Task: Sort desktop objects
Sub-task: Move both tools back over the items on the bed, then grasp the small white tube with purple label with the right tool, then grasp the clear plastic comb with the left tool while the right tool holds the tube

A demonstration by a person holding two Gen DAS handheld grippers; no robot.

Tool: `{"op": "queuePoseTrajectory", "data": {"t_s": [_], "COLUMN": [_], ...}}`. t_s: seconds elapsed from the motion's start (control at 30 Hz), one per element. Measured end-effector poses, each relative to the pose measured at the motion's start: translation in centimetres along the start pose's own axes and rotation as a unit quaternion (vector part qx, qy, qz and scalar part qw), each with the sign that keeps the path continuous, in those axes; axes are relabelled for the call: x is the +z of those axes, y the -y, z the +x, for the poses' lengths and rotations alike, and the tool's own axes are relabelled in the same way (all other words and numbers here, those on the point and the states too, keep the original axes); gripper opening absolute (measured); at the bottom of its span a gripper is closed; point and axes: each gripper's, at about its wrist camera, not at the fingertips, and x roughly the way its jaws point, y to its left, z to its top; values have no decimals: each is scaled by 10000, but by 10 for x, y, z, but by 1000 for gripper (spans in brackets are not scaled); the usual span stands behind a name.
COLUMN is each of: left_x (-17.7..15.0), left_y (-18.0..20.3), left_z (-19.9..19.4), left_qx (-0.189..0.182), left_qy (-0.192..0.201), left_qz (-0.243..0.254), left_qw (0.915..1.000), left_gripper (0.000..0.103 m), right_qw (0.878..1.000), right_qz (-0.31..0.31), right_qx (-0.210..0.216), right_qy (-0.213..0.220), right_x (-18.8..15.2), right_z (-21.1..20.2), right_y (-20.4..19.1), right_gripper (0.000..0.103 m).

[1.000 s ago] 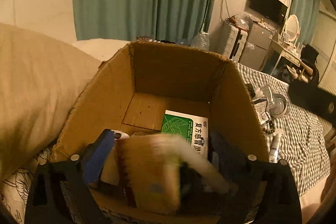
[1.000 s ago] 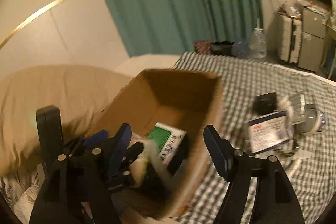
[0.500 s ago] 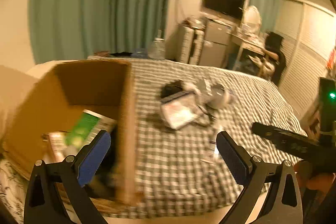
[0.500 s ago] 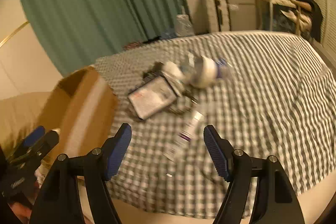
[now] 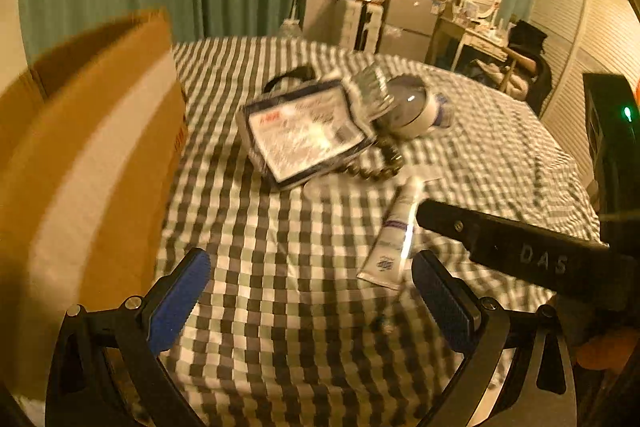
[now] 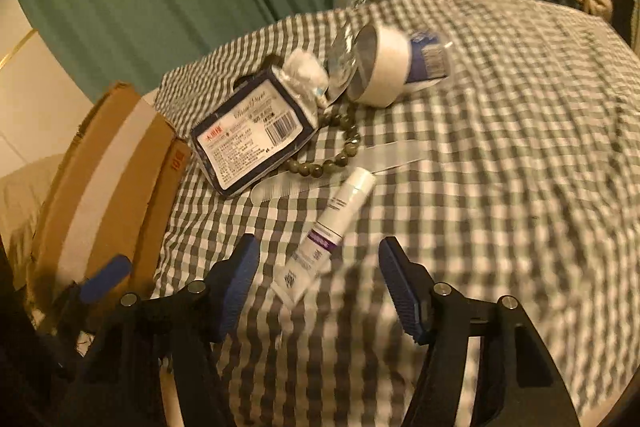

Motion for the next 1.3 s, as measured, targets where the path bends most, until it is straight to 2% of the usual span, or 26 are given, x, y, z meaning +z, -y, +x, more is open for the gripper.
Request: {"op": "queuePoseTrajectory", "data": {"t_s": [0.2, 0.27, 0.3, 0.33, 0.57, 0.77, 0.9, 0.93, 1.1, 1.23, 1.3], "left_x": [-8, -8, -9, -9, -9, 4, 22, 27, 46, 54, 59], "left_y": [-9, -9, -9, -10, -15, -7, 8, 13, 40, 56, 61], "left_z": [30, 36, 39, 41, 49, 56, 65, 66, 74, 88, 98], "left_qx": [12, 19, 30, 22, -43, -163, -285, -346, -1183, -1428, -1346], "left_qy": [-226, -228, -233, -243, -330, -336, -231, -199, -113, -152, -128], "left_qz": [-44, 1, 0, -23, -206, -200, -78, -66, -33, 158, 324], "left_qw": [9997, 9997, 9997, 9997, 9992, 9991, 9993, 9992, 9929, 9895, 9903], "left_gripper": [103, 103, 103, 103, 103, 103, 103, 103, 103, 103, 103], "right_qw": [9989, 9991, 9991, 9991, 9995, 9995, 9984, 9977, 9964, 9960, 9959], "right_qz": [33, -62, -126, -177, -269, -46, 432, 523, 711, 724, 767], "right_qx": [14, -10, -59, -72, -54, -270, -234, -278, -262, -364, -321], "right_qy": [-474, -421, -394, -380, -166, 153, 277, 321, 379, 374, 349], "right_x": [8, 9, 11, 12, 13, 21, 22, 22, 30, 30, 29], "right_z": [48, 53, 53, 54, 36, -2, -16, -20, -27, -23, -23], "right_y": [0, -2, -4, -5, -5, 22, 49, 56, 76, 78, 83], "right_gripper": [48, 45, 35, 31, 15, 15, 15, 15, 15, 15, 15]}}
